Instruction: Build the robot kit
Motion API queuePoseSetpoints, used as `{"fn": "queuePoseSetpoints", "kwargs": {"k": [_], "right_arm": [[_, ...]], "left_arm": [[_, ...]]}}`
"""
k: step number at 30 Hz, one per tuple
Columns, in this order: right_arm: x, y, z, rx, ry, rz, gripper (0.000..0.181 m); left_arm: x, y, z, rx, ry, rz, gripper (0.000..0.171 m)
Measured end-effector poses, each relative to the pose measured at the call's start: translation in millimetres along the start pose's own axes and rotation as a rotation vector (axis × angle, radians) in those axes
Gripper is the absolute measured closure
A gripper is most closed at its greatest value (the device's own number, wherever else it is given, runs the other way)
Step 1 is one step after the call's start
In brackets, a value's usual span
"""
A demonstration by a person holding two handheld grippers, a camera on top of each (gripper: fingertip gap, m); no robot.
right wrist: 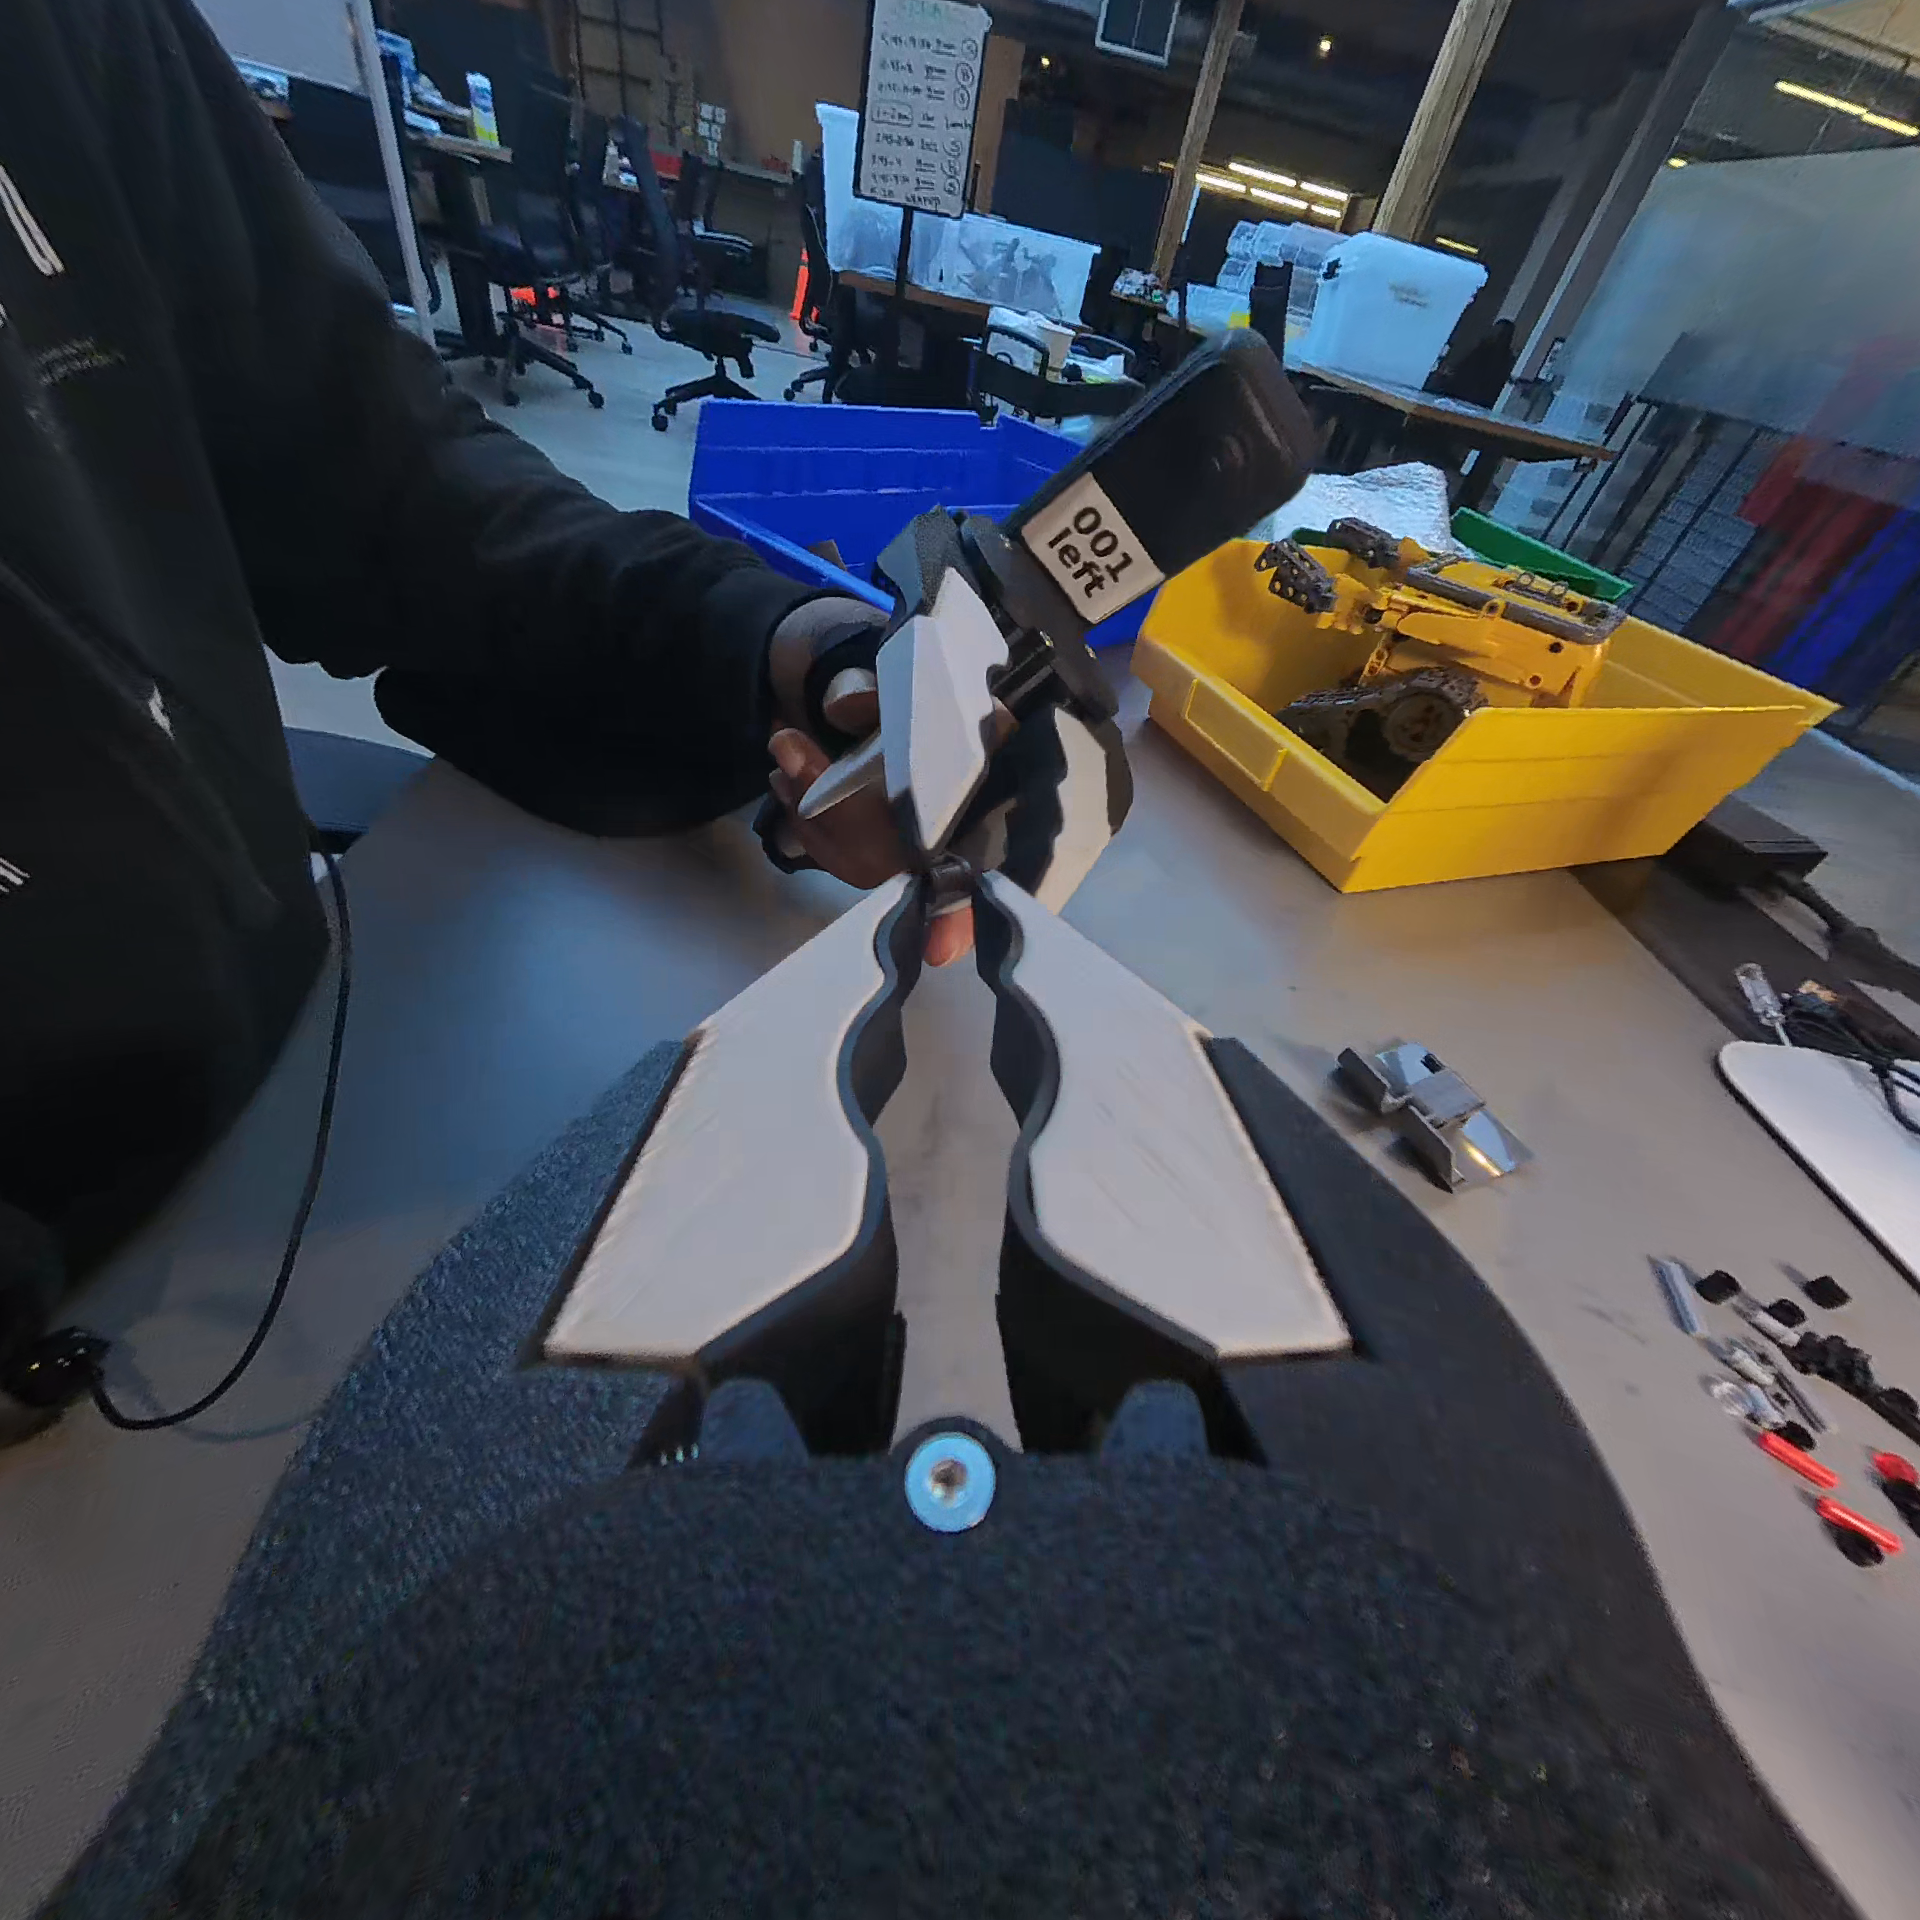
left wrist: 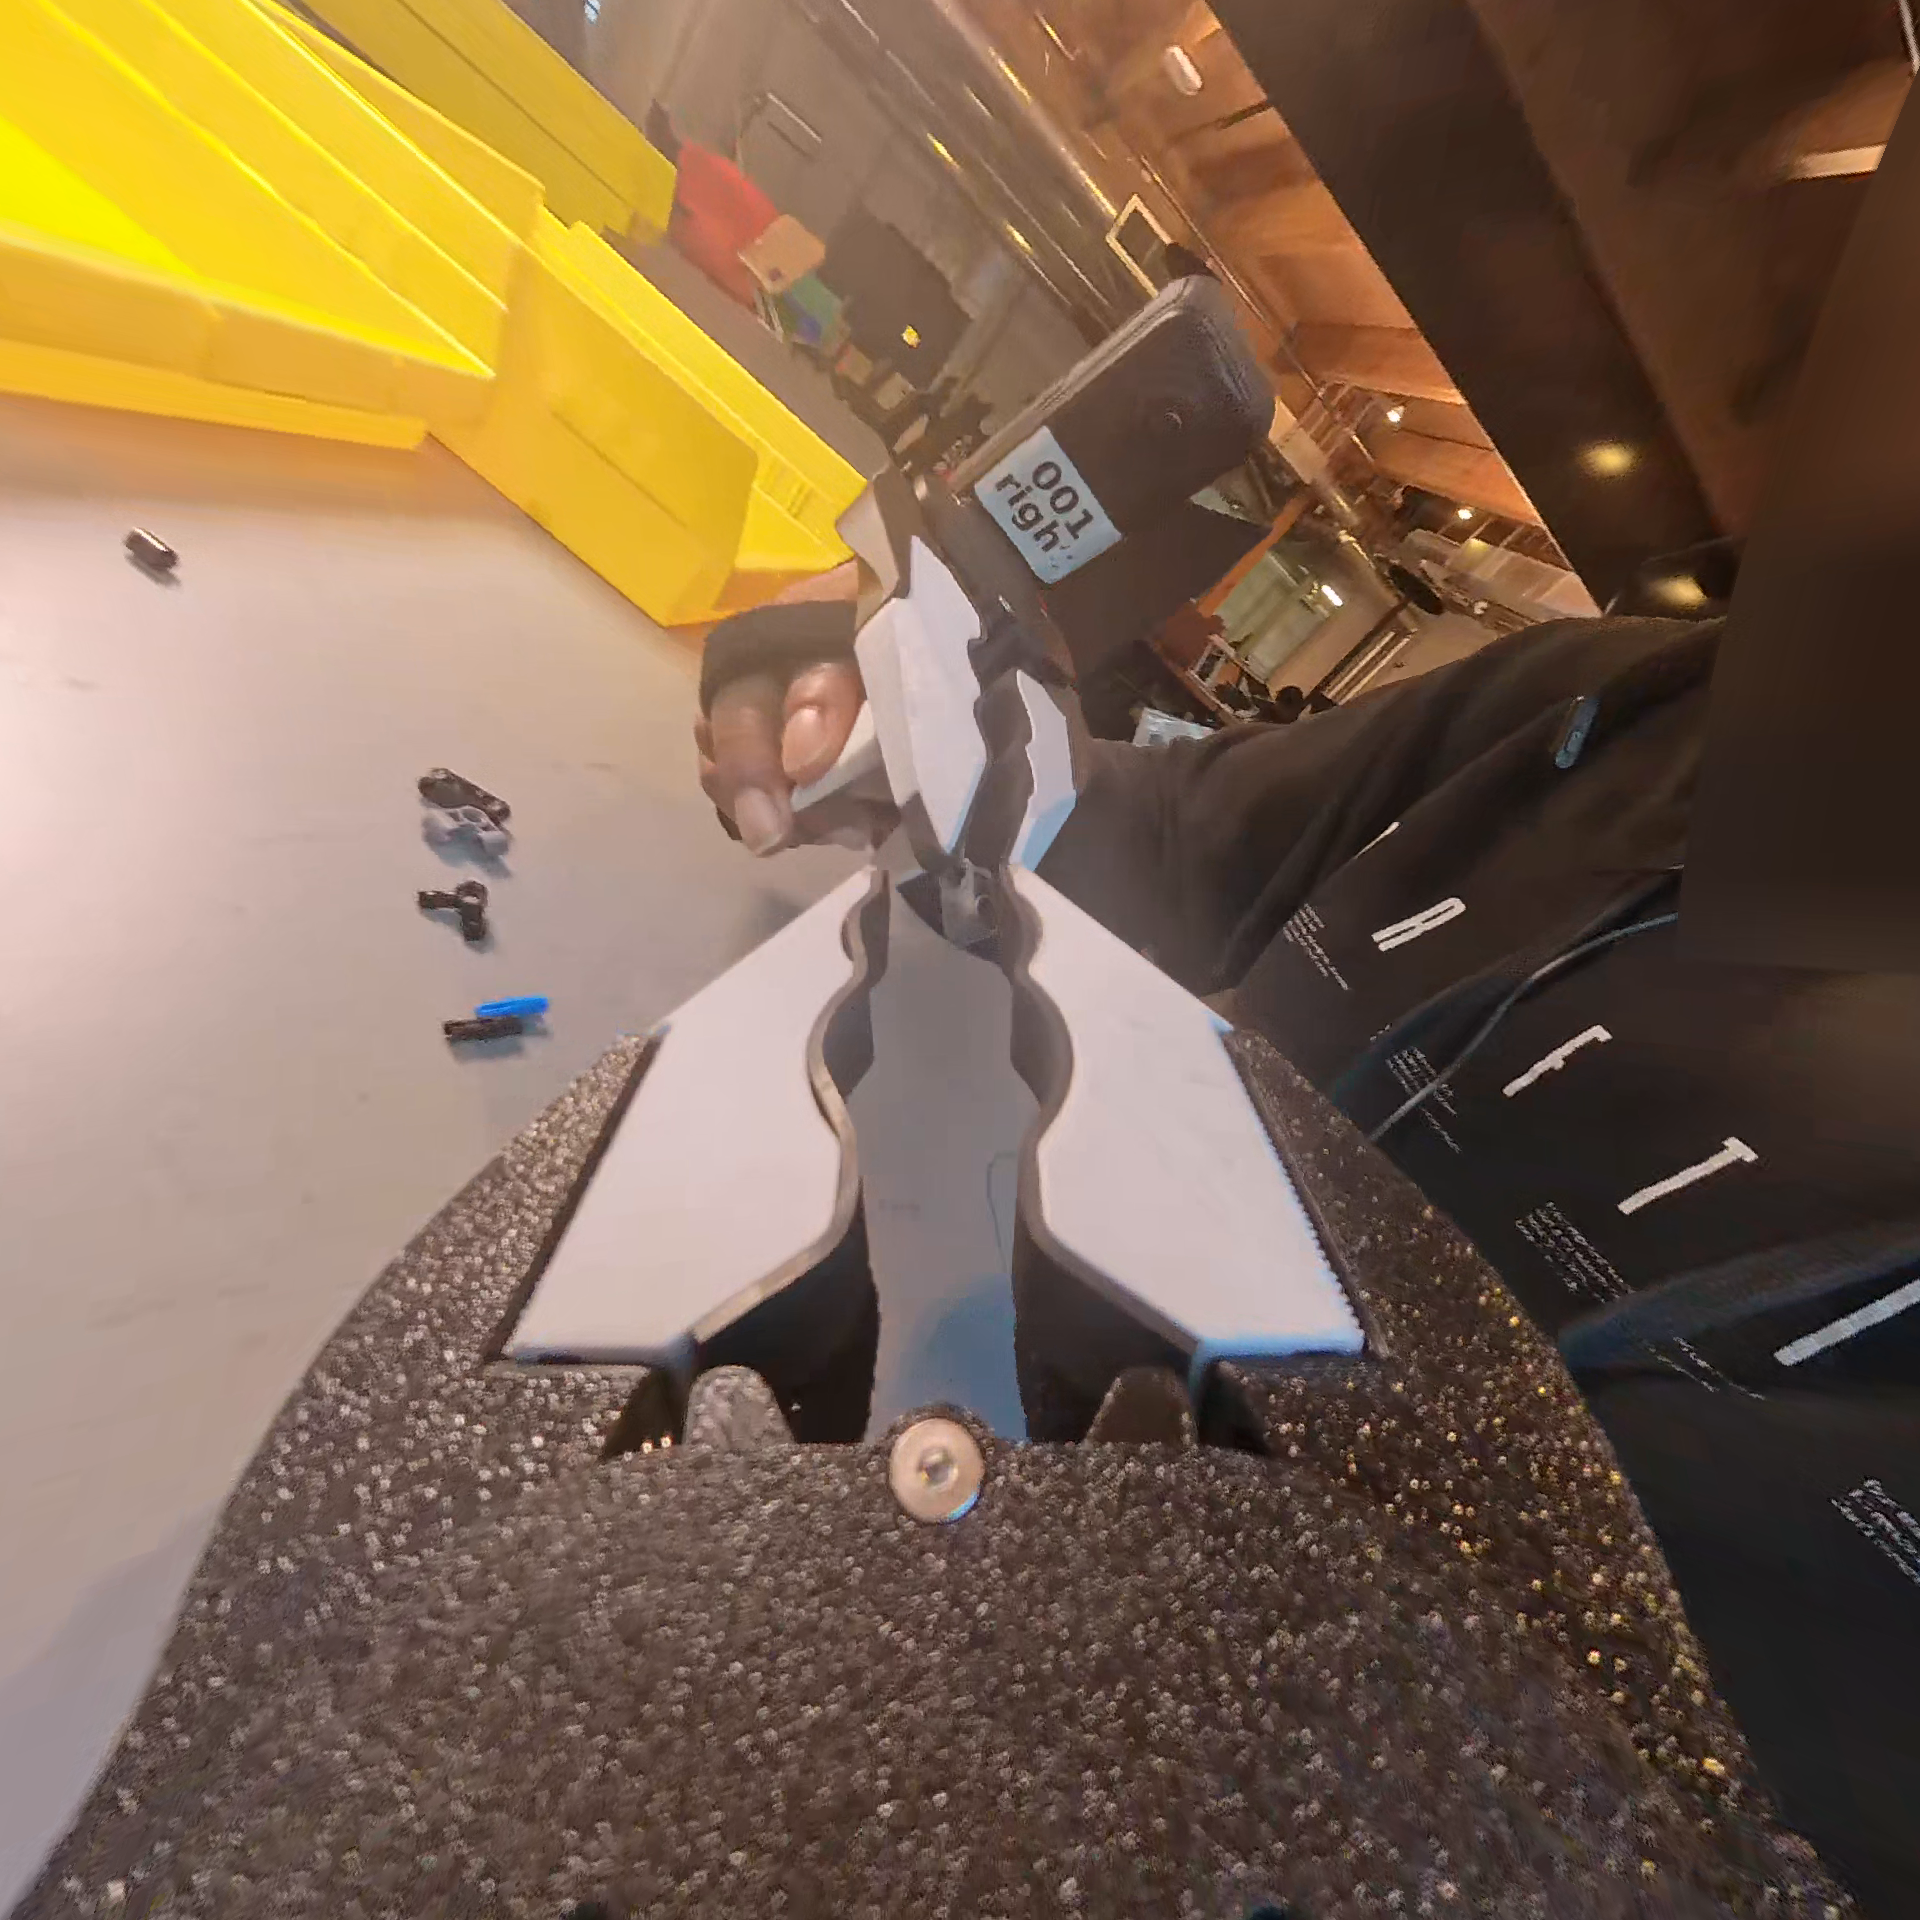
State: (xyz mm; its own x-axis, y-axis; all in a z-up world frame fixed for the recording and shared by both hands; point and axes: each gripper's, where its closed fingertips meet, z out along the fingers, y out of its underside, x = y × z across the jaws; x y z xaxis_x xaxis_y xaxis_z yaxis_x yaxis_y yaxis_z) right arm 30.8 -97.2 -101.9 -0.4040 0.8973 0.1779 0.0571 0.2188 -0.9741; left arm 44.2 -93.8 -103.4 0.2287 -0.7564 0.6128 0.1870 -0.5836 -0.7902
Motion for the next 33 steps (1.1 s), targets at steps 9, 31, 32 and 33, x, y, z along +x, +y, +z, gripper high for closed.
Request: {"fn": "queuePoseSetpoints", "kwargs": {"k": [9,31,32,33], "right_arm": [[8,-1,-1,-0.016,0.071,-0.056,0.172],[27,-11,1,0.013,0.280,-0.131,0.165],[32,-14,-2,0.052,0.282,-0.055,0.166],[36,-17,-5,0.096,0.277,0.033,0.166]], "left_arm": [[-1,-9,-2,0.079,0.043,-0.090,0.163],[-4,-29,-9,0.254,0.107,-0.258,0.156],[-5,-32,-11,0.261,0.077,-0.221,0.153],[-7,-34,-13,0.259,0.037,-0.168,0.151]]}}
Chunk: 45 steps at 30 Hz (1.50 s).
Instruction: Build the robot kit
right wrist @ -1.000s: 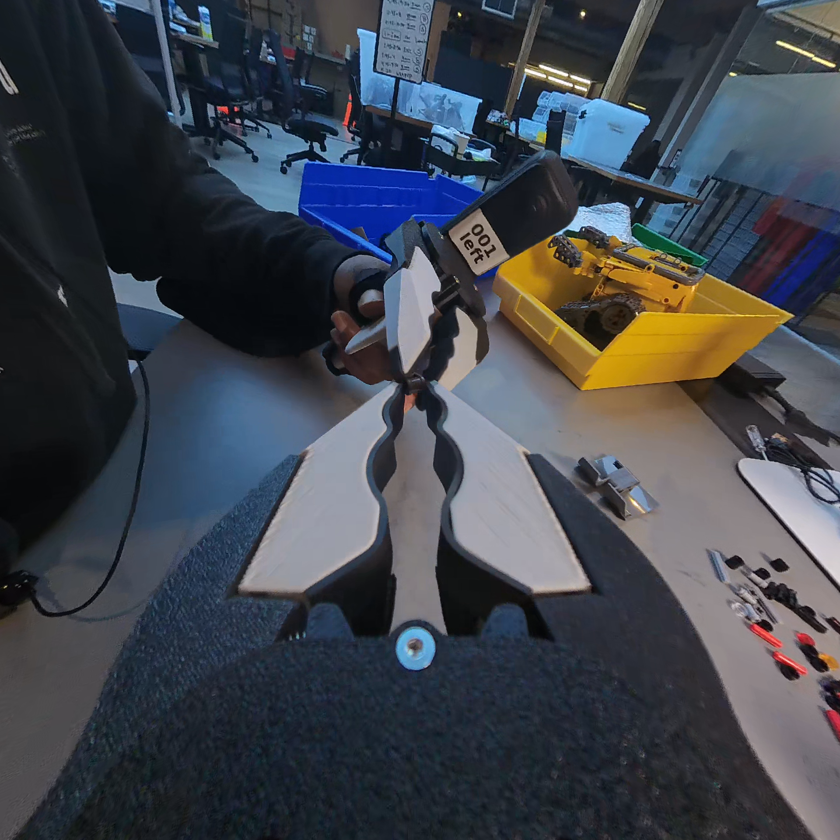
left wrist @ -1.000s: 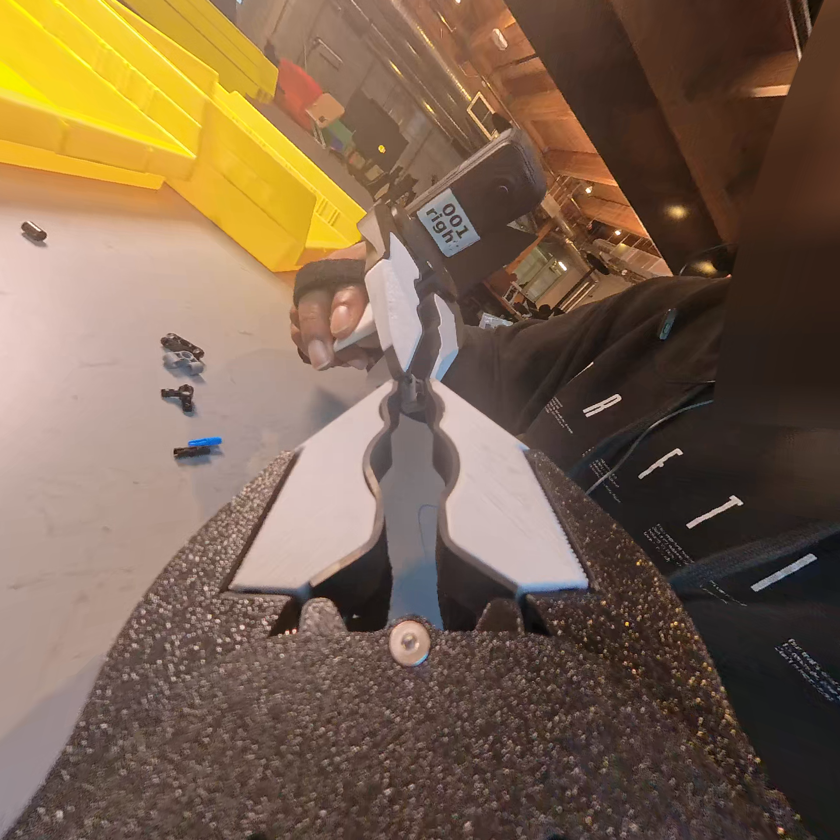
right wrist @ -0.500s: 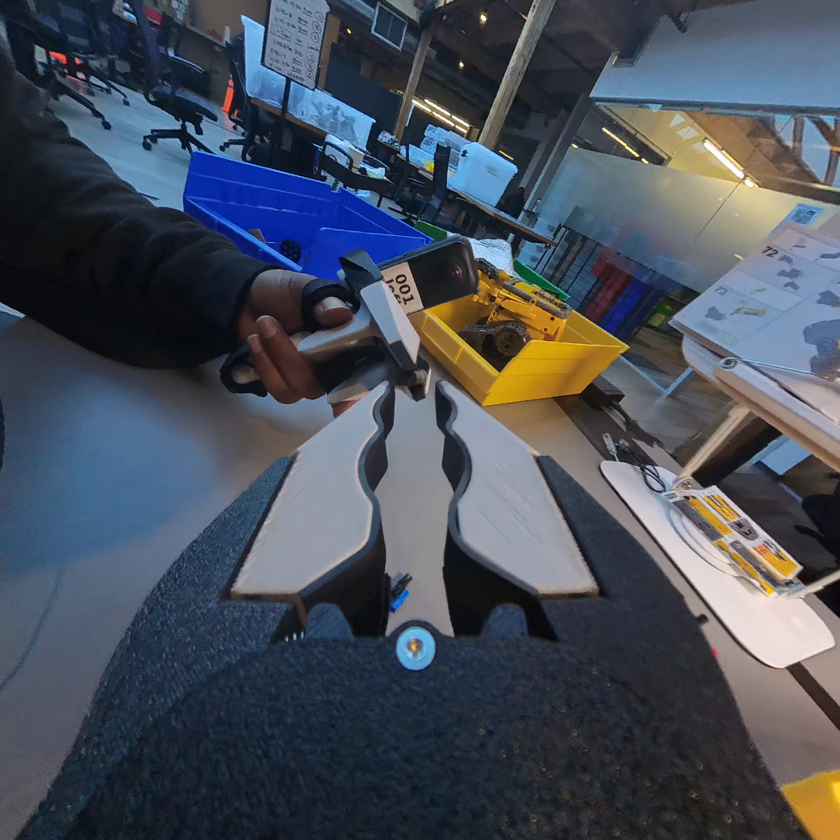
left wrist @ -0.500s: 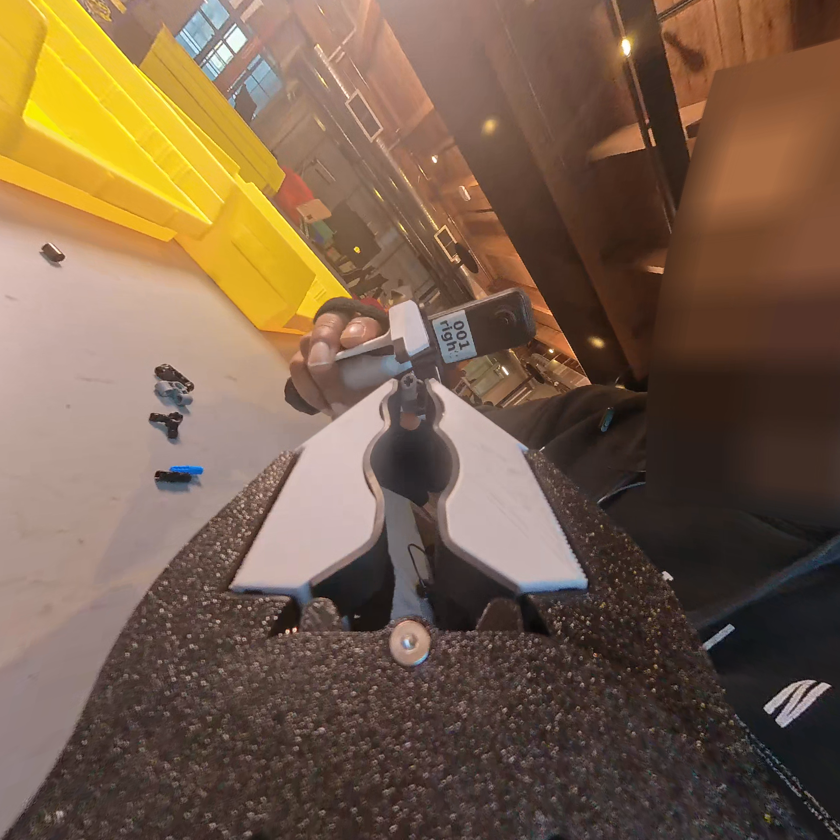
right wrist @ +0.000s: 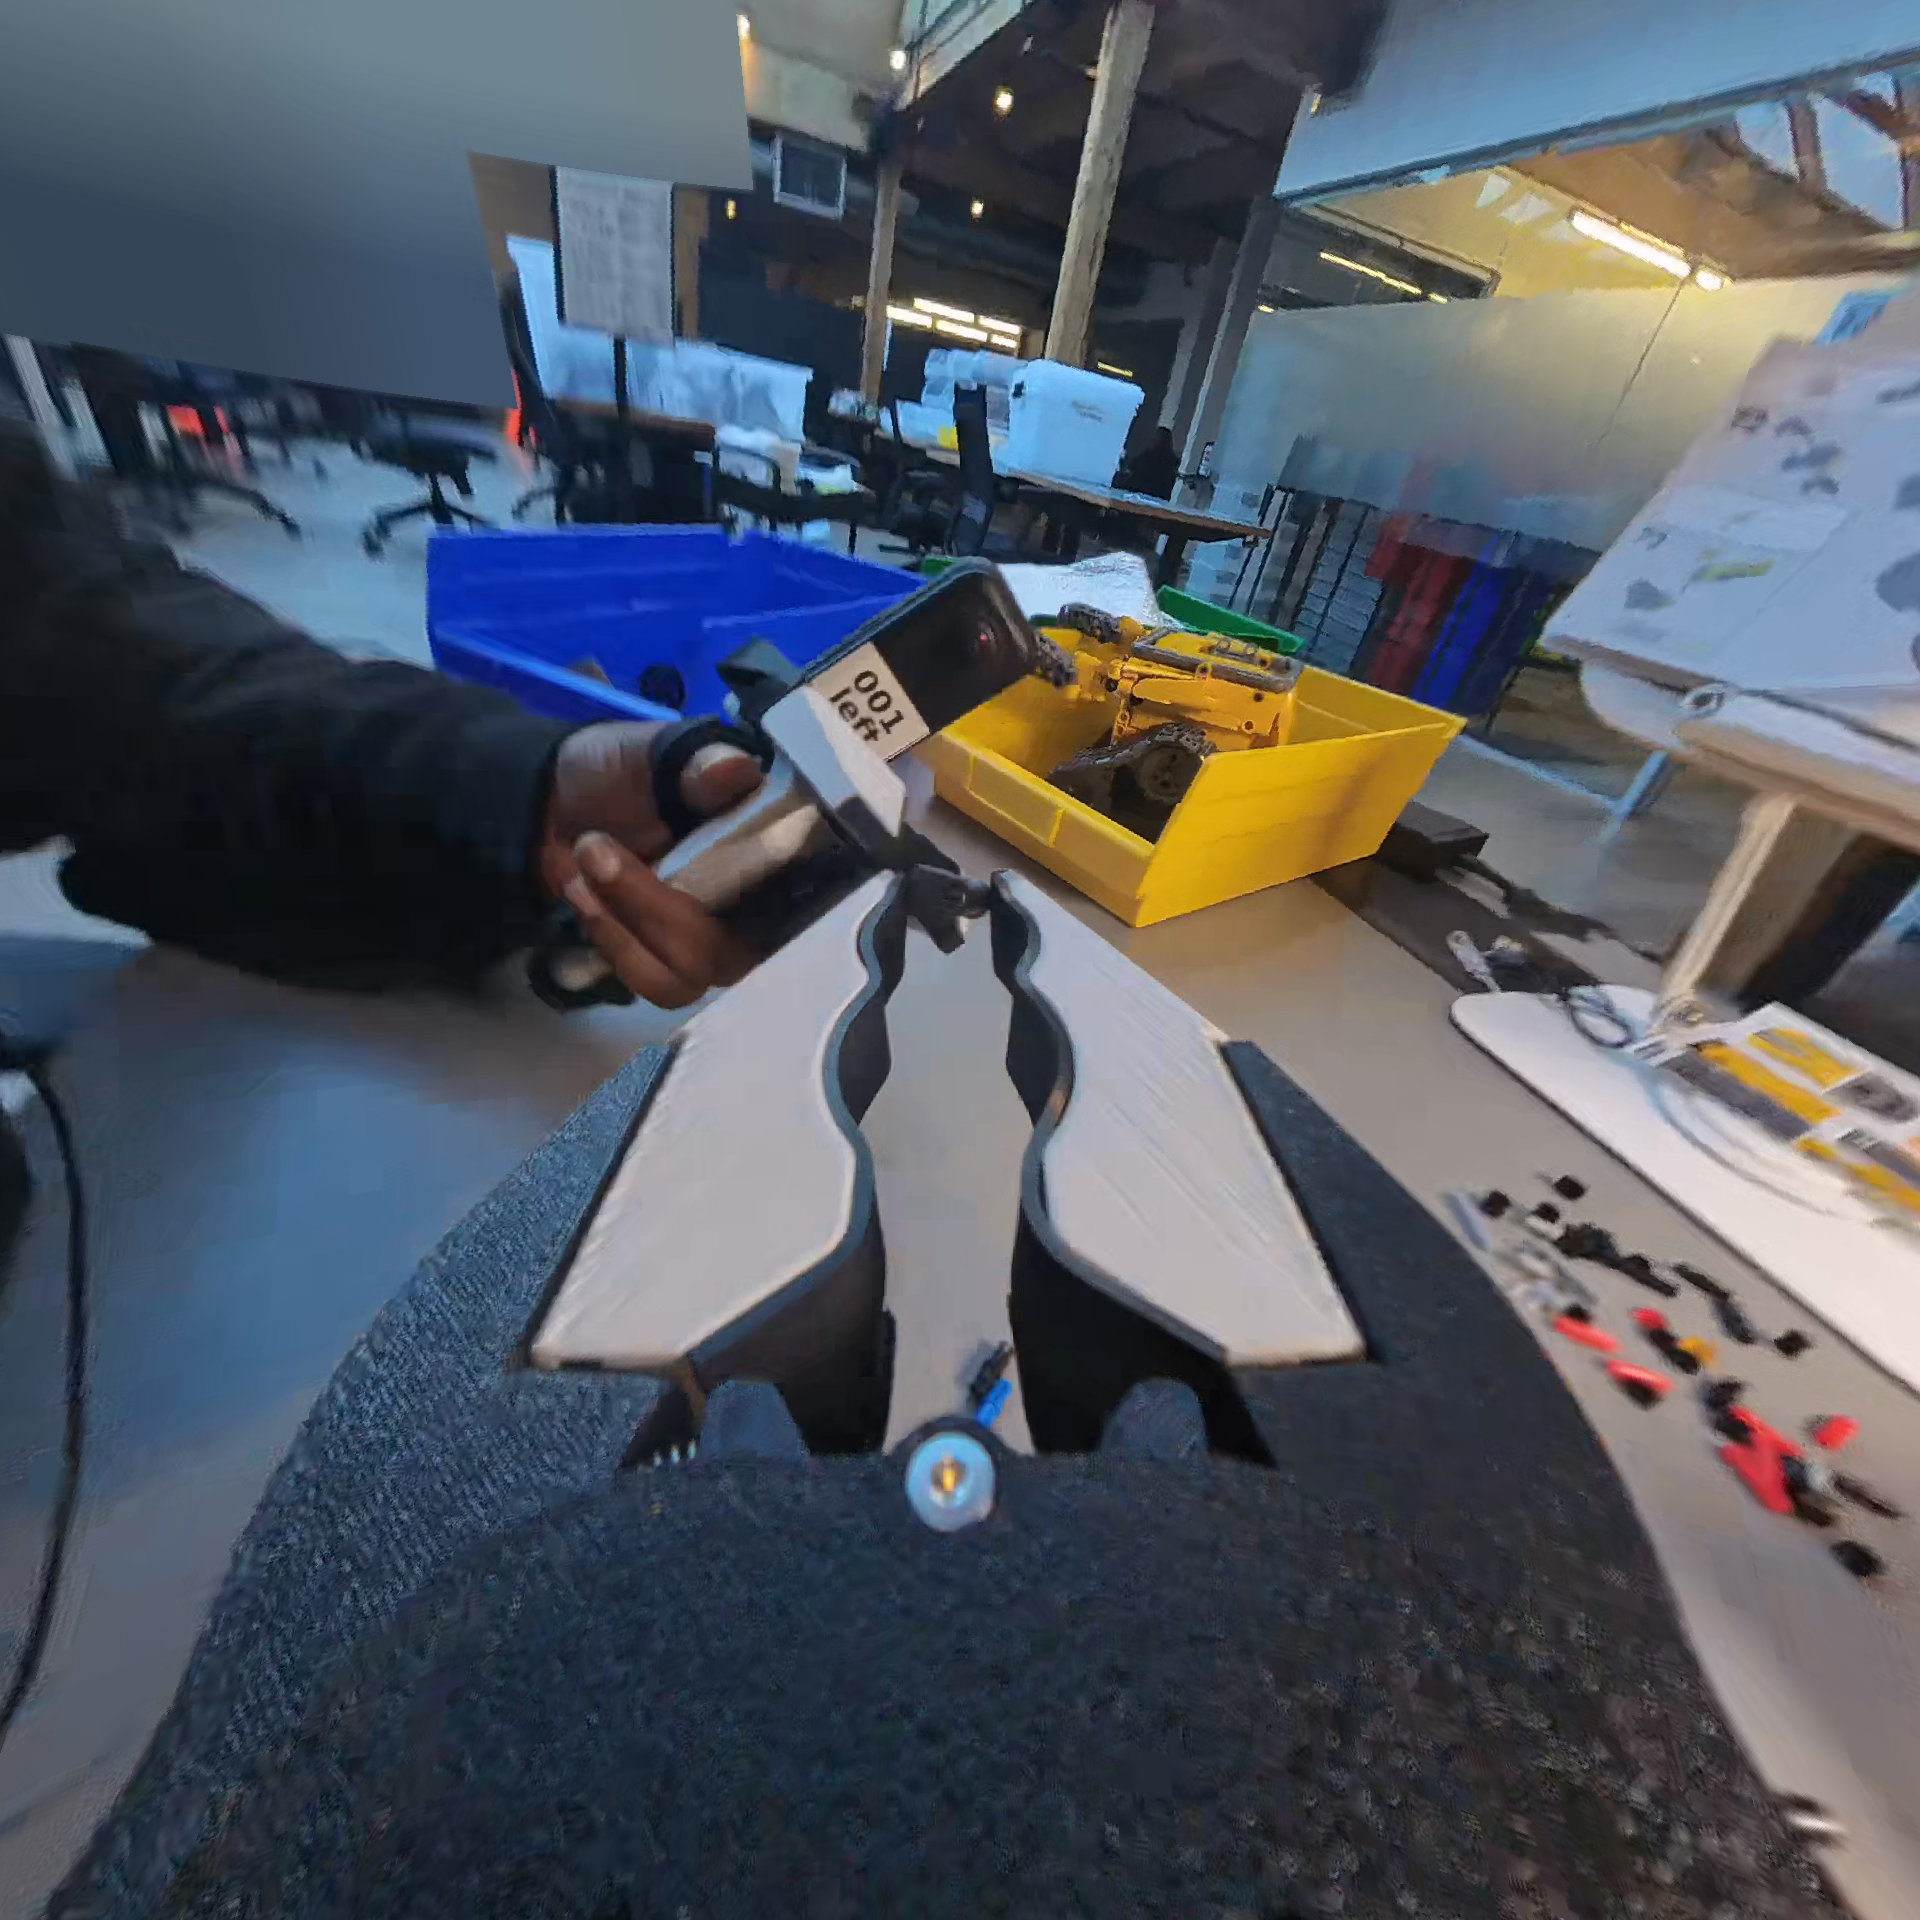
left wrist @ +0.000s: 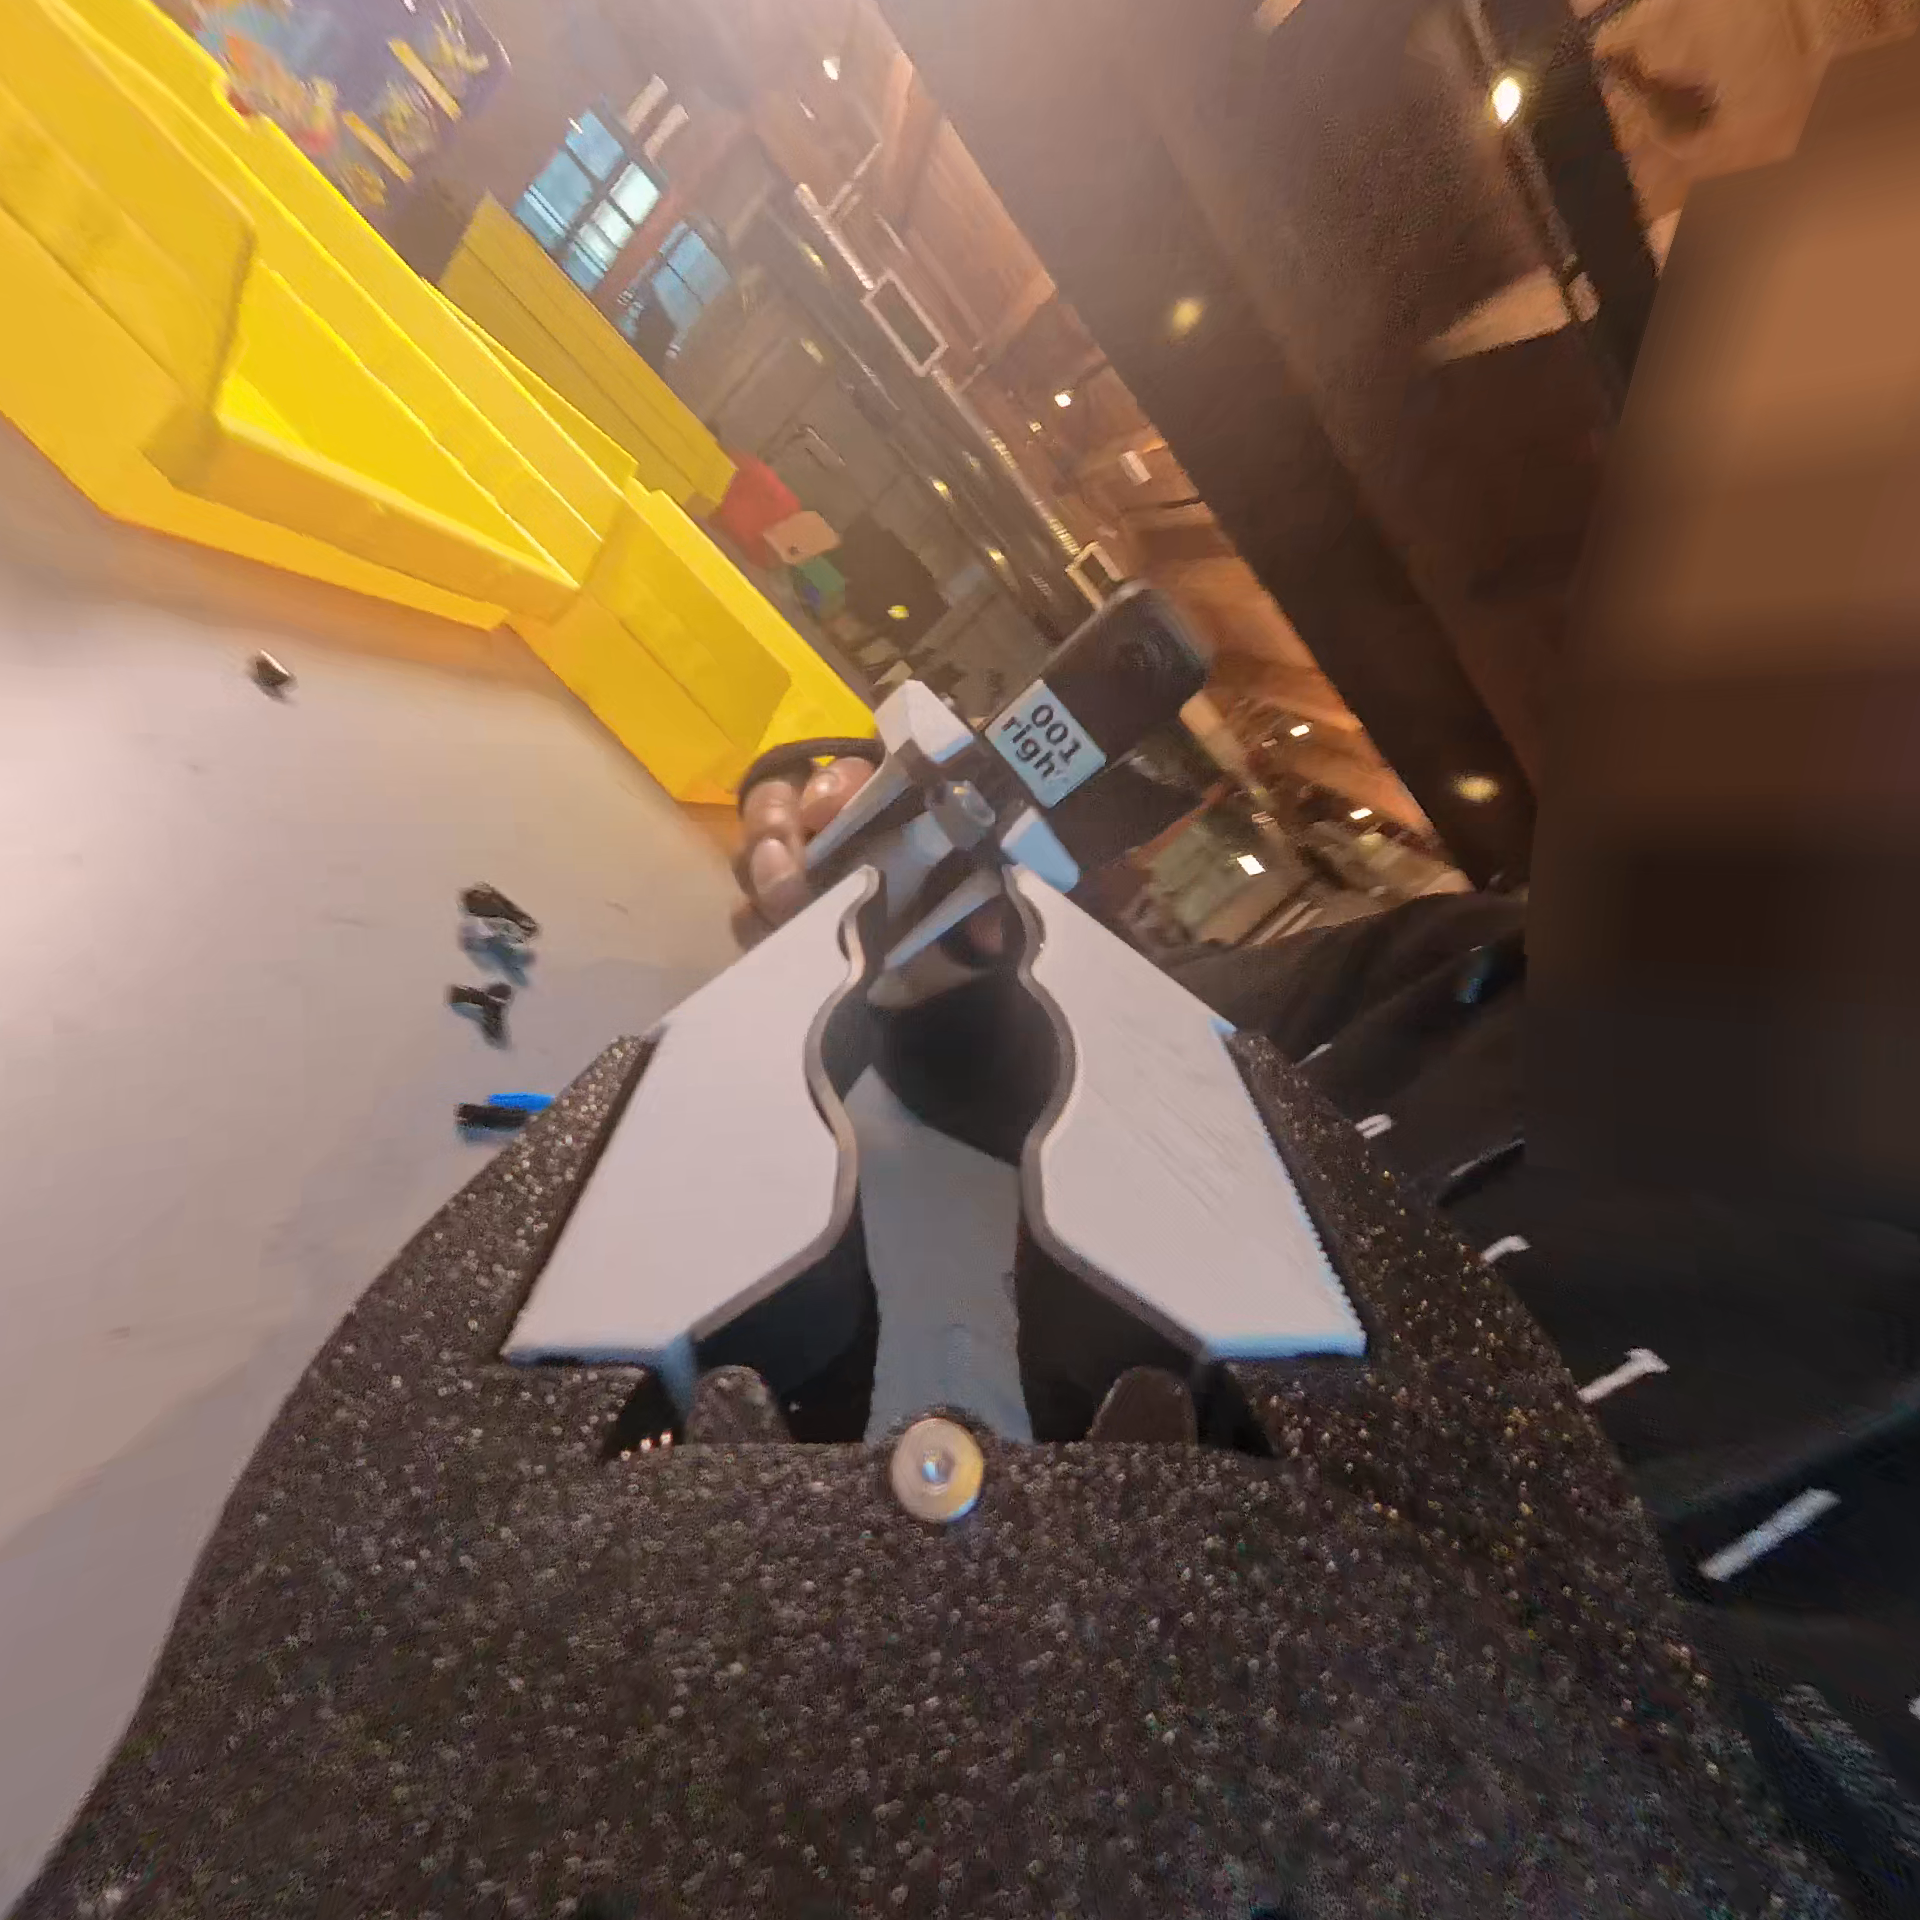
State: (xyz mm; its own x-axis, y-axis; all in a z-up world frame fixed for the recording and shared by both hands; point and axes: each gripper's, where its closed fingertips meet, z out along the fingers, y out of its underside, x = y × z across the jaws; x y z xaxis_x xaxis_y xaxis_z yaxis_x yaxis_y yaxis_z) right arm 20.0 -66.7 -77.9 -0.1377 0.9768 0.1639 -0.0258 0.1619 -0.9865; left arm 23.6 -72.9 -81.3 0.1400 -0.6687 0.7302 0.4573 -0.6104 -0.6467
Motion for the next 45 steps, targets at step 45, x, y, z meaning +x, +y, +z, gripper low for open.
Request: {"fn": "queuePoseSetpoints", "kwargs": {"k": [45], "right_arm": [[-77,-12,-17,-0.020,-0.391,-0.234,0.164]], "left_arm": [[54,61,5,-0.327,0.352,0.068,0.166]]}}
